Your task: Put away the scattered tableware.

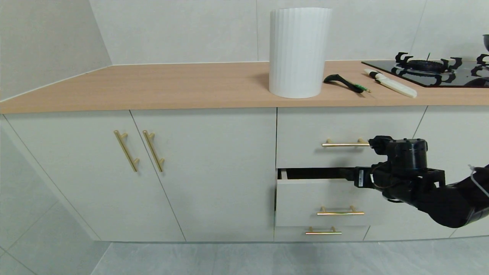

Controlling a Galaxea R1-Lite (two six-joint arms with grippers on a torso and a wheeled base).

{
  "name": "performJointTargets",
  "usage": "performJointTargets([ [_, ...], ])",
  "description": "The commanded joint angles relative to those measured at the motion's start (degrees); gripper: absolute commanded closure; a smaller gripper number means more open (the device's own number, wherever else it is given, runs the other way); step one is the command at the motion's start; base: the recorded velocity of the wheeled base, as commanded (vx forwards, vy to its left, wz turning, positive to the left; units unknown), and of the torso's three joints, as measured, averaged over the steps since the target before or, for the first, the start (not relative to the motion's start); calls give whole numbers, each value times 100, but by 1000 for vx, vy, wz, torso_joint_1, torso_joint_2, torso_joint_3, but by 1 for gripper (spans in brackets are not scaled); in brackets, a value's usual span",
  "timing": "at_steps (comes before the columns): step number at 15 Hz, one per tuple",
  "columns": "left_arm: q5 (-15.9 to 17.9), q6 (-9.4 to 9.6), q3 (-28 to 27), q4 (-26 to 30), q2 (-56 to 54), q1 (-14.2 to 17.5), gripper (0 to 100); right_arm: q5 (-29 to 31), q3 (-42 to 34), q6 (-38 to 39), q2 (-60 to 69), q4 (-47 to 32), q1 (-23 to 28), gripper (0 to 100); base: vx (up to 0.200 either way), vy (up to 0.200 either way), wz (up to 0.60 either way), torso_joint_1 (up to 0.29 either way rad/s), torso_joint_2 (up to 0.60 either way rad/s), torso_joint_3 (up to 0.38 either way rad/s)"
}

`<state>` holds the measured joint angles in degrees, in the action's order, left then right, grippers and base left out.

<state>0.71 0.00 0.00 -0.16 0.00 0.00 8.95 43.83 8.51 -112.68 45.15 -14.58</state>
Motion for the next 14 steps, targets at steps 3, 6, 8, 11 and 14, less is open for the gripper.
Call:
performJointTargets([
  [3,0,0,0,-2,9,0,0,54,12,-25,-870,943,43,0,0,0,0,0,0,0],
  [6,0,0,0,-2,9,0,0,125,91,-25,-1072,1092,34,0,0,0,0,0,0,0],
  [8,0,0,0,-2,9,0,0,134,153,-34,-1274,1391,43,0,0,0,0,0,0,0],
  [11,0,0,0,-2,9,0,0,318,188,-51,-1432,1575,34,0,0,0,0,0,0,0],
  [14,0,0,0,-2,0,0,0,309,126,-60,-1371,1523,34,0,0,0,0,0,0,0],
])
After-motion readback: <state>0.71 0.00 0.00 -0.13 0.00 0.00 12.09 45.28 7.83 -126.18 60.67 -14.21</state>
